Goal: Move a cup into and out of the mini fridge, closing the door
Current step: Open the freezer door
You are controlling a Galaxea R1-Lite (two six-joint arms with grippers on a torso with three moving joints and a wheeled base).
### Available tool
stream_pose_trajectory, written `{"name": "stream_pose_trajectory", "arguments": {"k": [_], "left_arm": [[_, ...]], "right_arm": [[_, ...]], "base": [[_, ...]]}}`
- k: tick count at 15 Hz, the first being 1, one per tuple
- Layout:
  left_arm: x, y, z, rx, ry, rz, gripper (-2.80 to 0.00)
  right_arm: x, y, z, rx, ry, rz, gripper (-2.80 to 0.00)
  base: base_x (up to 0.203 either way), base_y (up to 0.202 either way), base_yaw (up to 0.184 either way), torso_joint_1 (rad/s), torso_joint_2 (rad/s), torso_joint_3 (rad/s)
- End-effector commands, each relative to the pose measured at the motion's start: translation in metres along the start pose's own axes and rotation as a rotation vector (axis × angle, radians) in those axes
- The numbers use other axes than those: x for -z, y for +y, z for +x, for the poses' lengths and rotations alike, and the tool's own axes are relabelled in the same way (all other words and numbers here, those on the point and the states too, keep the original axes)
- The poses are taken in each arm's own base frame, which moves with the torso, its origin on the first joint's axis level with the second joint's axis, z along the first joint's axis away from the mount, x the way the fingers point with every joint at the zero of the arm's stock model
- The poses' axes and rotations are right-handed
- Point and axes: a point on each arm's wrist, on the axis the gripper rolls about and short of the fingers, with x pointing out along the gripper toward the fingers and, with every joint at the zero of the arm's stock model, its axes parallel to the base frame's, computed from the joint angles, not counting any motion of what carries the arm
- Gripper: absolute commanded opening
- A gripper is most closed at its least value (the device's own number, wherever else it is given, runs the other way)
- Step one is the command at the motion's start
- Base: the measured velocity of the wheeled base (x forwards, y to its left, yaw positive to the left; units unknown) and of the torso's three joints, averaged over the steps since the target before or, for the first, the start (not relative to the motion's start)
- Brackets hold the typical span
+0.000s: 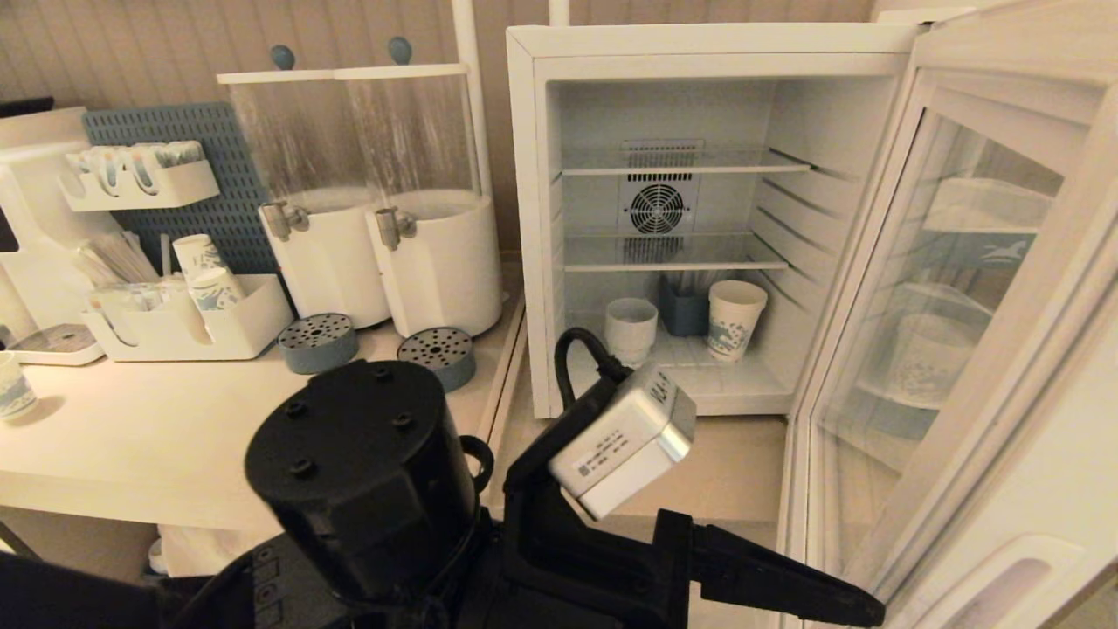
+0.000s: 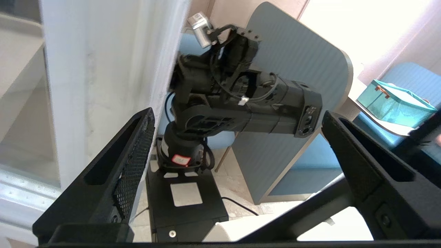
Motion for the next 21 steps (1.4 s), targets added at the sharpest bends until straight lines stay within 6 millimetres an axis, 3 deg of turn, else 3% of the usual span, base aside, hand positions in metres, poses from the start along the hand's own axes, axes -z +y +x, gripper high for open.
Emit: {"name": "stream_pose_trajectory", "arguments": {"k": [1,2,5,7,10,13,16,18,21], "left_arm": [[0.009,-0.002,0.011,0.033,0.024,-0.023,0.00],[0.012,-0.014,0.018,0.067,0.032,-0.024,0.00],[0.001,-0.044,0.011,0.085,-0.010,0.017,0.00],[0.000,-0.040,0.009,0.058,-0.018,0.016,0.00],[-0.017,0.010,-0.023,-0.147,-0.084,0.037,0.00],[-0.016,0.045,-0.033,-0.244,-0.096,0.032,0.00],[-0.015,0.062,-0.033,-0.275,-0.101,0.027,0.00],[-0.009,0.087,-0.021,-0.287,-0.092,0.011,0.00],[-0.013,0.082,-0.007,-0.250,-0.083,0.005,0.00]], "right_arm": [[0.000,0.000,0.000,-0.001,0.001,0.000,-2.80],[0.000,0.000,0.000,-0.001,0.001,0.000,-2.80],[0.000,0.000,0.000,-0.001,0.001,0.000,-2.80],[0.000,0.000,0.000,-0.001,0.001,0.000,-2.80],[0.000,0.000,0.000,0.000,0.001,0.000,-2.80],[0.000,0.000,0.000,-0.001,0.001,0.000,-2.80],[0.000,0.000,0.000,0.000,0.001,0.000,-2.80],[0.000,0.000,0.000,-0.001,0.001,0.000,-2.80],[0.000,0.000,0.000,-0.001,0.001,0.000,-2.80]], "base": [[0.000,0.000,0.000,0.000,0.00,0.000],[0.000,0.000,0.000,0.000,0.00,0.000],[0.000,0.000,0.000,0.000,0.00,0.000],[0.000,0.000,0.000,0.000,0.00,0.000],[0.000,0.000,0.000,0.000,0.00,0.000],[0.000,0.000,0.000,0.000,0.00,0.000],[0.000,0.000,0.000,0.000,0.00,0.000],[0.000,0.000,0.000,0.000,0.00,0.000],[0.000,0.000,0.000,0.000,0.00,0.000]]}}
